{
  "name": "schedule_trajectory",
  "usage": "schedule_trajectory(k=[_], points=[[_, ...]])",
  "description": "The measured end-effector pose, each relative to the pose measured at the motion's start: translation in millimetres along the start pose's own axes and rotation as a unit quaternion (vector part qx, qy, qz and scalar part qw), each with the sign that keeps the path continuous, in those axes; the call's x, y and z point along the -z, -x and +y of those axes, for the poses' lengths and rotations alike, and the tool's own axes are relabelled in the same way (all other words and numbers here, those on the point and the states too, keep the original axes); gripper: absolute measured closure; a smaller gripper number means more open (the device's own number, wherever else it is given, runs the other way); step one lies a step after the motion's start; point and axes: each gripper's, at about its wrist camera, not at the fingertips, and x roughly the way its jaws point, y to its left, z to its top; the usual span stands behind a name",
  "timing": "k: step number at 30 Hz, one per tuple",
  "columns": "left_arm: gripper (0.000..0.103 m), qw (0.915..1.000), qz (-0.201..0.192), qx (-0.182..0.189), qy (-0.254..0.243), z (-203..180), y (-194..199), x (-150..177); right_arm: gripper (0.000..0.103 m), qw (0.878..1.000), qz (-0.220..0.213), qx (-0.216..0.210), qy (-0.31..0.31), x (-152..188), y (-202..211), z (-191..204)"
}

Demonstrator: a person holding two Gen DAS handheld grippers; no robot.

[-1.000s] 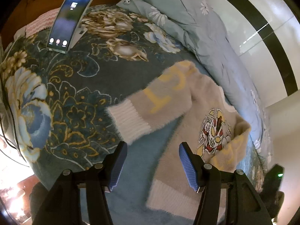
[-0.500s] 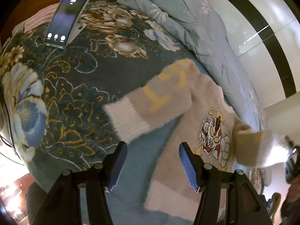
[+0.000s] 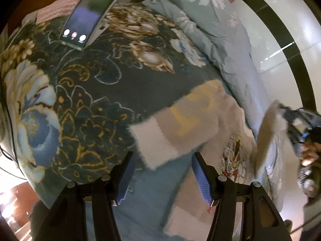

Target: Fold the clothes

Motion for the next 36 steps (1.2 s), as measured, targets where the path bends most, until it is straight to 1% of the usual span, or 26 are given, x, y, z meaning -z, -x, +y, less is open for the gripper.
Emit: schedule_trajectory(k=[4,6,8,10,12,13,14,15,16,17,18,19,21,23,25,26,28,29,31,33,35,36], points=[[0.041,0.9998,0.006,-0.004,0.019,15,-9,-9,0.1,0.997,0.038,0.061,-0.012,3,-62,-19],[0.041,0.9996,0.008,-0.003,0.027,21,-15,-12,0.1,0.996,0.043,0.08,-0.013,4,-83,-26],[0.041,0.9993,0.014,-0.004,0.034,24,-21,-13,0.1,0.995,0.052,0.088,-0.013,5,-98,-32],[0.041,0.9991,0.015,-0.006,0.039,26,-27,-13,0.097,0.993,0.066,0.092,-0.01,7,-109,-36],[0.041,0.999,0.021,-0.014,0.037,25,-33,-12,0.097,0.992,0.087,0.093,0.004,10,-114,-37],[0.041,0.9989,0.025,-0.014,0.037,24,-36,-10,0.095,0.992,0.089,0.086,0.009,11,-112,-37],[0.041,0.9988,0.03,-0.014,0.037,23,-38,-9,0.094,0.993,0.086,0.076,0.014,11,-107,-35],[0.041,0.9986,0.035,-0.014,0.036,21,-40,-7,0.085,0.994,0.082,0.066,0.018,11,-102,-34],[0.041,0.9986,0.037,-0.008,0.037,20,-42,-6,0.064,0.995,0.076,0.054,0.021,11,-93,-32],[0.041,0.9985,0.04,-0.002,0.038,18,-44,-4,0.055,0.997,0.068,0.041,0.022,11,-81,-31],[0.041,0.9977,0.047,0.007,0.048,19,-48,-2,0.051,0.997,0.061,0.029,0.027,13,-68,-30],[0.041,0.9968,0.054,0.017,0.057,20,-51,-1,0.051,0.998,0.054,0.017,0.034,14,-55,-30],[0.041,0.9941,0.063,0.034,0.082,22,-59,3,0.051,0.998,0.048,0.015,0.036,25,-31,-43],[0.043,0.9907,0.073,0.039,0.108,25,-68,8,0.051,0.998,0.044,0.018,0.035,37,-8,-60],[0.046,0.9897,0.068,0.041,0.119,26,-71,11,0.051,0.998,0.041,0.021,0.034,49,15,-76],[0.051,0.99,0.058,0.044,0.121,24,-71,12,0.051,0.998,0.039,0.023,0.033,56,27,-85],[0.078,0.9906,0.051,0.039,0.121,21,-71,13,0.051,0.999,0.035,0.026,0.032,68,50,-102],[0.084,0.9912,0.046,0.034,0.12,20,-70,13,0.051,0.999,0.033,0.027,0.031,74,61,-110],[0.089,0.9928,0.031,0.017,0.114,15,-64,10,0.051,0.999,0.03,0.028,0.021,85,81,-129],[0.091,0.9945,0.008,0.0,0.104,8,-51,3,0.051,1.0,0.019,0.022,-0.005,90,96,-152],[0.092,0.9968,-0.032,-0.02,0.071,-9,-28,-11,0.051,0.999,0.005,0.01,-0.03,94,110,-173],[0.093,0.9973,-0.049,-0.022,0.049,-22,-16,-18,0.051,0.999,0.0,0.005,-0.04,95,115,-181]])
